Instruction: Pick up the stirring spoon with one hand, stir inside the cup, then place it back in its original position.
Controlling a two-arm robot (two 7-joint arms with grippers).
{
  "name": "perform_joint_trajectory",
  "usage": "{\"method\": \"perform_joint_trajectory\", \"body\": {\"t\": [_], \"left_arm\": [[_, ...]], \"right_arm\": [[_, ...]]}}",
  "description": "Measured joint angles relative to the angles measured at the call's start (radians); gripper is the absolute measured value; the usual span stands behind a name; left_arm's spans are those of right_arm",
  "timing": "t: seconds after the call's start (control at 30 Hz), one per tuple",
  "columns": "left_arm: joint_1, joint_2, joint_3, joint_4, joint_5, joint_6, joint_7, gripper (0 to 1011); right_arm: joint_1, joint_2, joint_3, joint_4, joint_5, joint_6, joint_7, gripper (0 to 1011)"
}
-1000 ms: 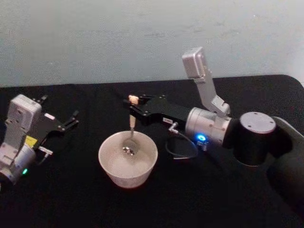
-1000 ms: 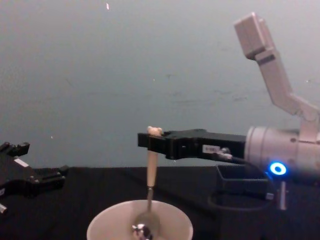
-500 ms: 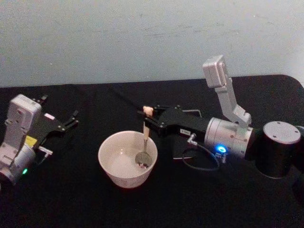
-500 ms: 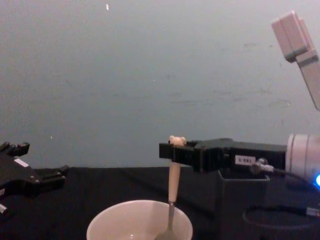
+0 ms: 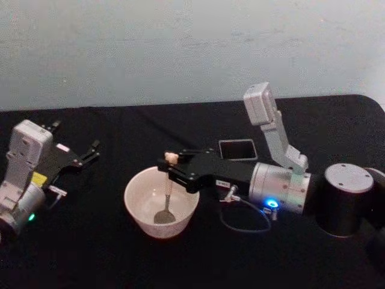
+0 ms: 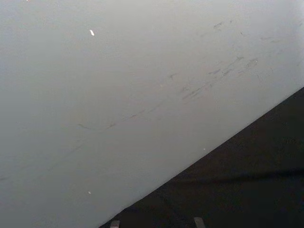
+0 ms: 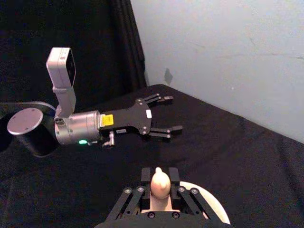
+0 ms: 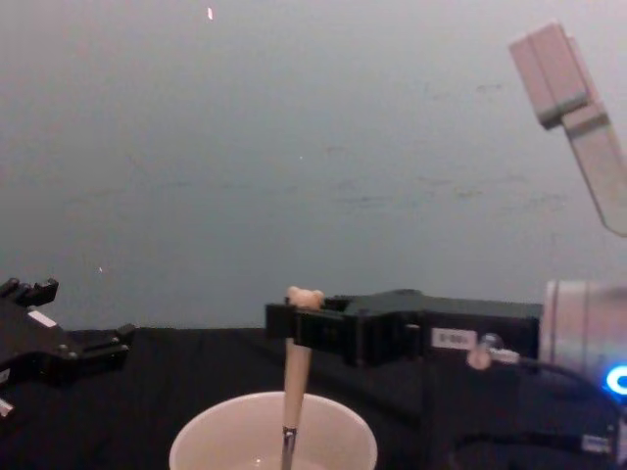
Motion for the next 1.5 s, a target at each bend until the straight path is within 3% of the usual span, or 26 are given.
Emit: {"method": "perform_joint_trajectory", "body": {"t": [0.37, 0.7, 1.1, 1.5], "left_arm": [[0.0, 0.0, 0.0, 0.0, 0.0, 0.0, 0.0, 1001], [0.0, 0.0, 0.0, 0.0, 0.0, 0.0, 0.0, 1001], [0.0, 0.0, 0.0, 0.0, 0.0, 0.0, 0.0, 1001], [0.0, 0.0, 0.0, 0.0, 0.0, 0.0, 0.0, 1001]], "right_arm": [[0.058, -0.072, -0.032, 0.08, -0.029, -0.019, -0.03, 225], [0.095, -0.114, -0.023, 0.154, -0.066, -0.039, -0.057, 225], [0.081, -0.087, 0.008, 0.14, -0.078, -0.036, -0.057, 225], [0.027, -0.017, 0.026, 0.056, -0.076, -0.014, -0.032, 225]]}}
